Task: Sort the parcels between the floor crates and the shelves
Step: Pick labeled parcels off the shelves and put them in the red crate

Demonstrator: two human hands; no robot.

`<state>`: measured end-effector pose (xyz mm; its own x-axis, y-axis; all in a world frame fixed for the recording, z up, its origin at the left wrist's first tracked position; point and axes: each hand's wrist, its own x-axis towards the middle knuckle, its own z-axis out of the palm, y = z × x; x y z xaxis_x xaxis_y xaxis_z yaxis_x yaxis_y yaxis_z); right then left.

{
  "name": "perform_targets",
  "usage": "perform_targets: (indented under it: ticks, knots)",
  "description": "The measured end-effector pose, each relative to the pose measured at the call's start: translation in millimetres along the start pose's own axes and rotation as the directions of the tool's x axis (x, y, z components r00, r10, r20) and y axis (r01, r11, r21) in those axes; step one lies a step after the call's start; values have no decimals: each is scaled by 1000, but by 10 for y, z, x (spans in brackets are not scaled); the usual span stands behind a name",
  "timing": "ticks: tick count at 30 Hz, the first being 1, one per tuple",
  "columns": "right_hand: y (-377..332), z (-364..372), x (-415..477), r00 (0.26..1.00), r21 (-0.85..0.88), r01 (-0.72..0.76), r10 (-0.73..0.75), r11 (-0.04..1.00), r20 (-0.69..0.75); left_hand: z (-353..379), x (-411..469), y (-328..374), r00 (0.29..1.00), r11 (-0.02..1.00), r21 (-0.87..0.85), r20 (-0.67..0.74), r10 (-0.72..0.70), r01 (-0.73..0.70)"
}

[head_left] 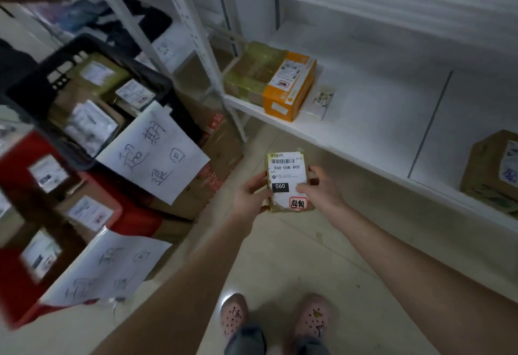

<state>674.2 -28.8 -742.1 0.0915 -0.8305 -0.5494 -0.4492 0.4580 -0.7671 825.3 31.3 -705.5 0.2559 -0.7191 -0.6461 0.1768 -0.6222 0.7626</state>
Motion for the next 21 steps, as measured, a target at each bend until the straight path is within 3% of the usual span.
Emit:
perform_targets:
  ticks: [6, 13, 17, 21]
  knots:
    - [-231, 955, -184, 990, -153, 59, -38, 986, 136, -1007, -193, -270, 994, 994, -112, -111, -8, -5]
    - [-627, 2279, -591, 955, -334, 248, -171, 909, 244, -2365, -505, -596, 966, 970, -229, -257, 19, -79]
    - [-971, 3119, -877, 909, -335, 374, -272, 865, 315, -3225, -665, -632, 923, 954, -254, -382, 51, -158]
    - [-1295, 4028, -1083, 868, -289, 410, -273, 865, 415, -4138, -807, -657, 891, 938, -293, -454, 33, -184]
